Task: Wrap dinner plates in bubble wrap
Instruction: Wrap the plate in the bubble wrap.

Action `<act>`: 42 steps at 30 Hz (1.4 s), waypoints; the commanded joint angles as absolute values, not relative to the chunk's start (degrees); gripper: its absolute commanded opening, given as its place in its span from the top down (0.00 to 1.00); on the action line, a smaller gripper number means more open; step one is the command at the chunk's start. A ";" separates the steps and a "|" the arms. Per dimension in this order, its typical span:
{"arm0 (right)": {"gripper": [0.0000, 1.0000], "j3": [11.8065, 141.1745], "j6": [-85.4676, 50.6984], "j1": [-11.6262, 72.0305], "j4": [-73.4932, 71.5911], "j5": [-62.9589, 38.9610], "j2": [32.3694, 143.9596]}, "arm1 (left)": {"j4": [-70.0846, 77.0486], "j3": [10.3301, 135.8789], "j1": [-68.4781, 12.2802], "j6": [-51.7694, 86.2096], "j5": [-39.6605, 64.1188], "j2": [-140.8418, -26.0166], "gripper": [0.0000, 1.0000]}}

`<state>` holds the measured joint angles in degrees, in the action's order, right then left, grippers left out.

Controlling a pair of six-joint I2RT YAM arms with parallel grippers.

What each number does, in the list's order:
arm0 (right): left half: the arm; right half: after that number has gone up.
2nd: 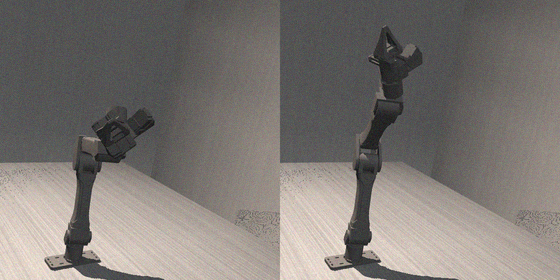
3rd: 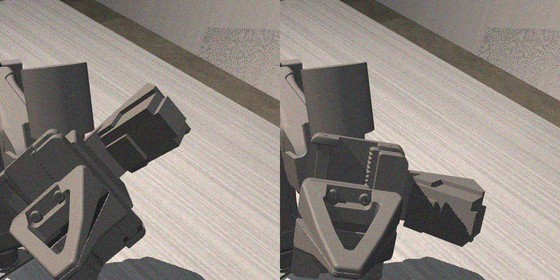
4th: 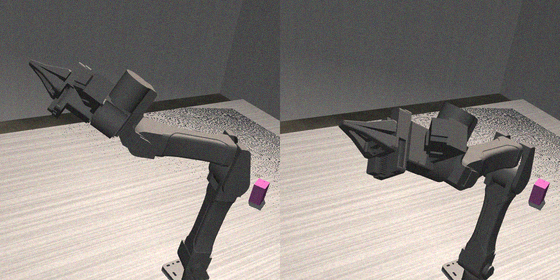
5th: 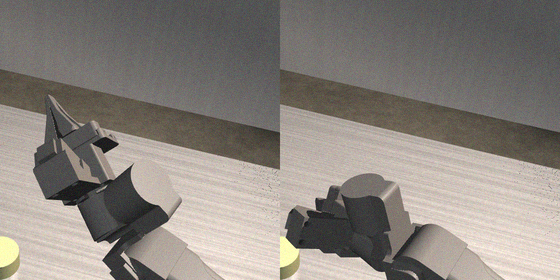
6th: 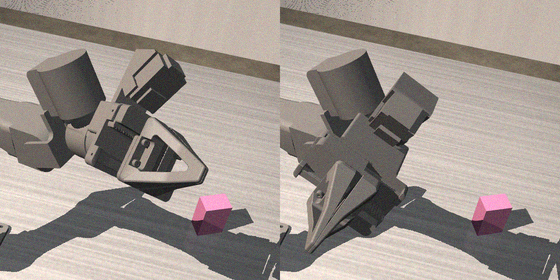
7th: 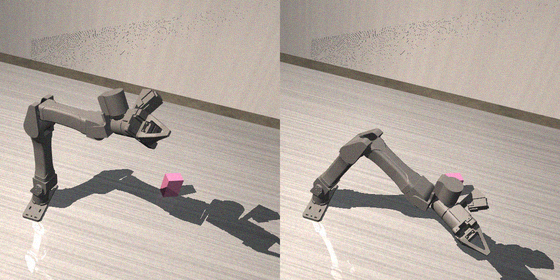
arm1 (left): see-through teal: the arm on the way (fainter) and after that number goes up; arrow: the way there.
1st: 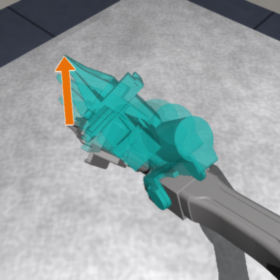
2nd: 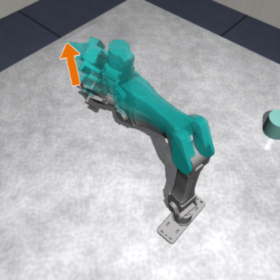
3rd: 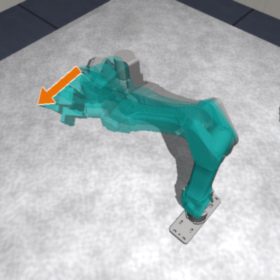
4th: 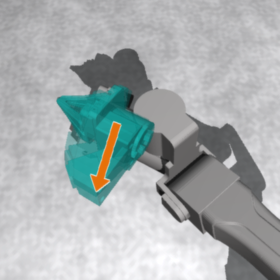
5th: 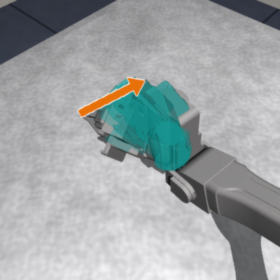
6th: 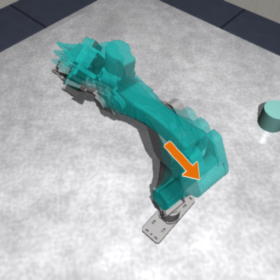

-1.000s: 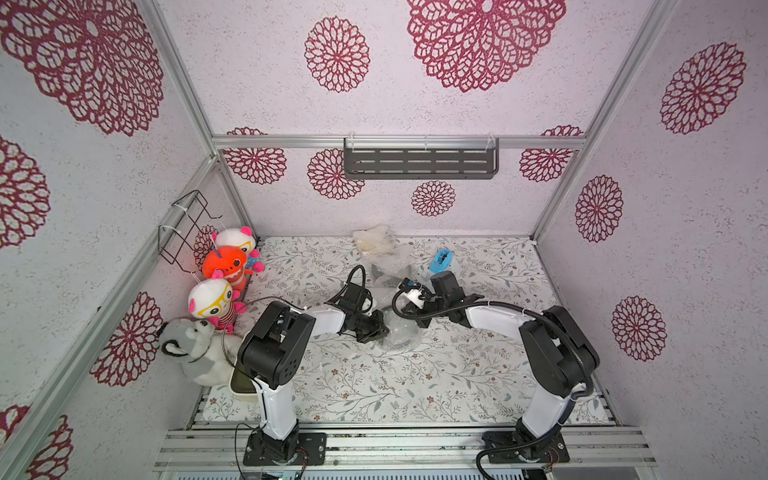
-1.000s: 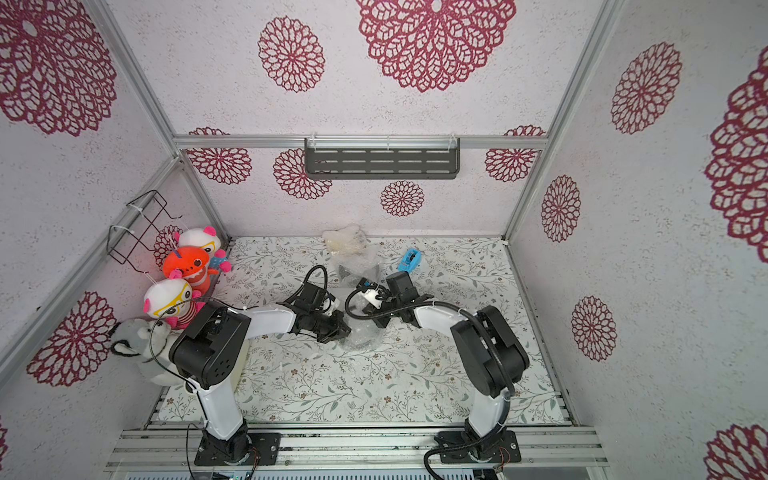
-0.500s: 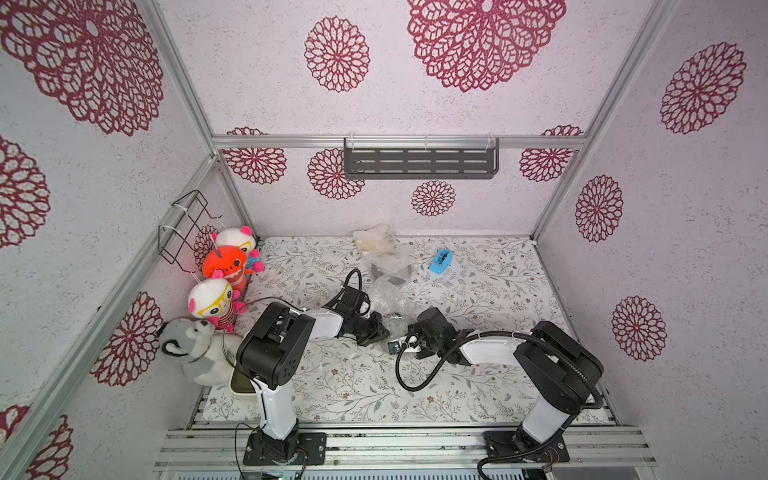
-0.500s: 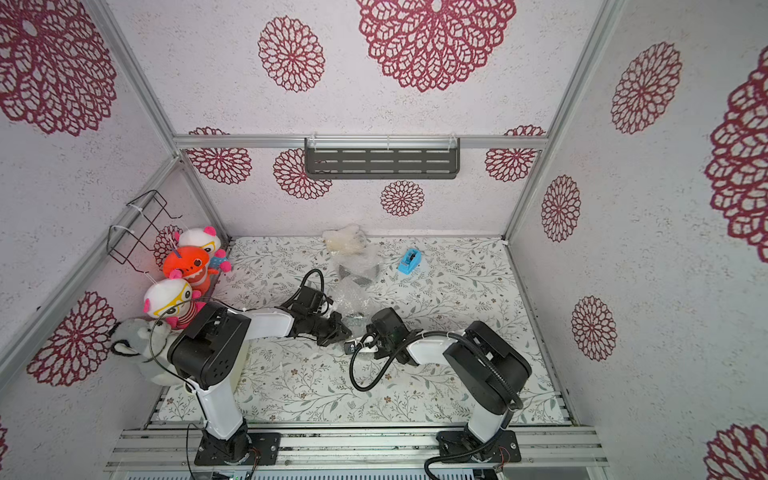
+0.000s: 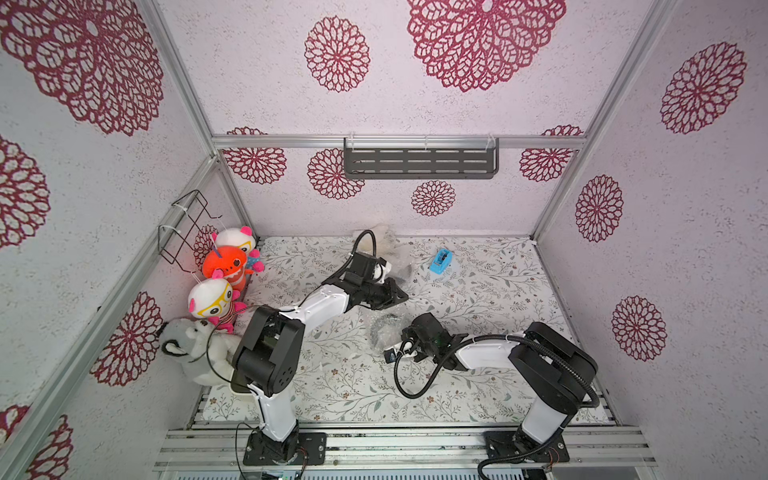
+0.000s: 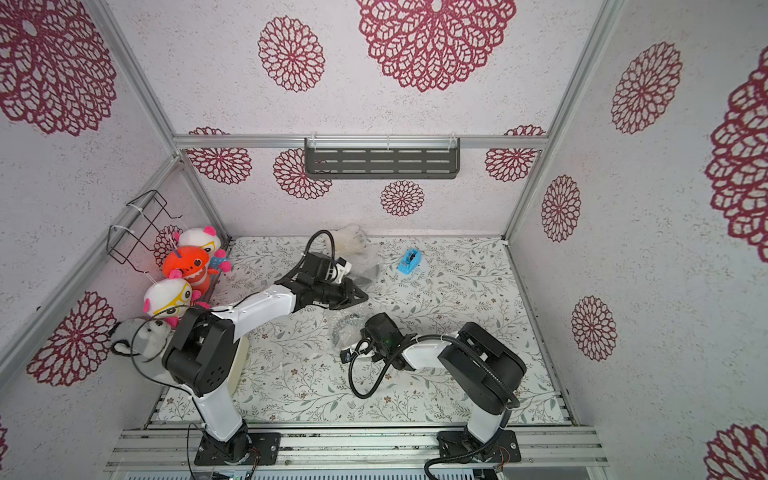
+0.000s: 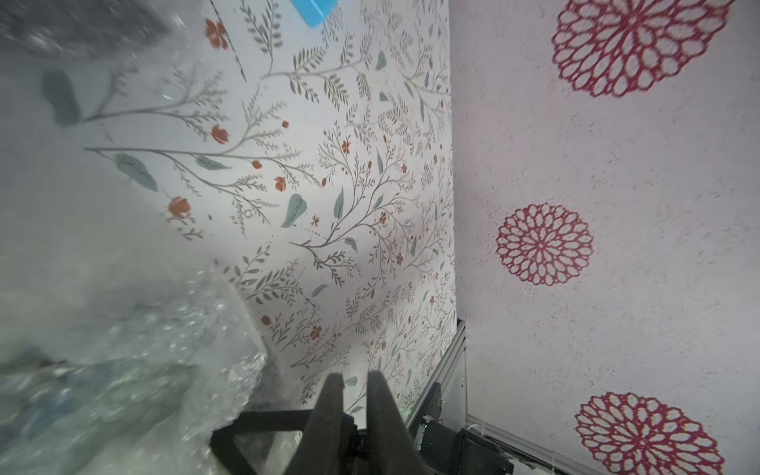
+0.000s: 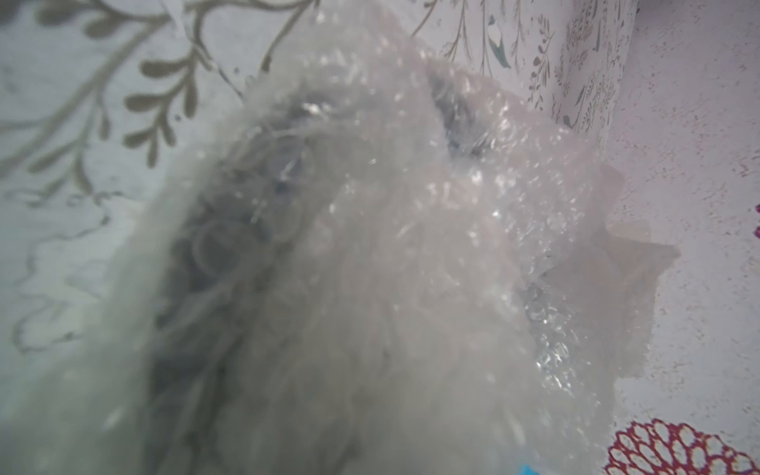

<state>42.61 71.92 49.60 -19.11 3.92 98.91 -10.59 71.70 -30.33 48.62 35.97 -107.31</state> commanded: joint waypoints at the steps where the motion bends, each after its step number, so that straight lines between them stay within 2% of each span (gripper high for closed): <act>1: 1.00 41.13 72.28 50.50 -14.66 2.55 100.19 | -16.29 69.28 -32.16 50.71 32.69 -110.69 0.87; 5: 0.98 39.88 70.18 50.32 -17.23 1.96 97.60 | -18.96 61.80 -30.71 53.63 24.02 -109.92 0.99; 9: 0.77 37.79 60.86 48.73 -23.06 0.51 90.79 | -13.81 53.56 -28.43 55.46 22.37 -110.49 1.00; 12: 0.62 37.23 40.20 45.72 -26.77 2.55 83.80 | -11.99 51.81 -28.31 54.37 22.83 -111.01 1.00; 16: 0.54 46.48 1.71 36.42 -9.72 -1.60 80.91 | -10.42 51.77 -28.43 53.88 24.36 -110.70 1.00; 21: 0.66 47.02 -19.49 35.72 -10.34 -15.83 84.70 | -10.30 52.91 -28.39 53.76 25.63 -110.39 1.00; 25: 0.72 49.19 -25.56 37.96 -14.21 -23.02 90.65 | -9.71 53.16 -28.39 54.31 26.49 -110.30 1.00; 28: 0.74 51.16 -27.59 39.87 -13.55 -23.00 95.82 | -9.76 53.30 -28.39 54.20 26.88 -109.80 1.00; 34: 0.90 48.35 -36.95 41.26 -11.10 -13.66 103.56 | -9.30 53.17 -27.80 52.17 29.87 -107.70 0.98; 37: 0.93 49.31 -36.07 41.91 -4.94 -10.82 105.11 | -8.85 53.11 -25.85 49.43 33.85 -102.33 0.85; 38: 0.94 48.62 -36.16 42.01 -4.83 -10.39 104.96 | -10.33 53.61 -24.63 46.88 34.50 -99.92 0.74; 40: 0.94 47.70 -36.60 41.98 -5.18 -10.26 104.86 | -16.82 55.59 -22.26 40.58 31.77 -96.11 0.39; 42: 0.95 47.46 -36.77 42.01 -5.59 -10.50 105.05 | -22.48 57.20 -20.06 32.86 25.61 -94.26 0.18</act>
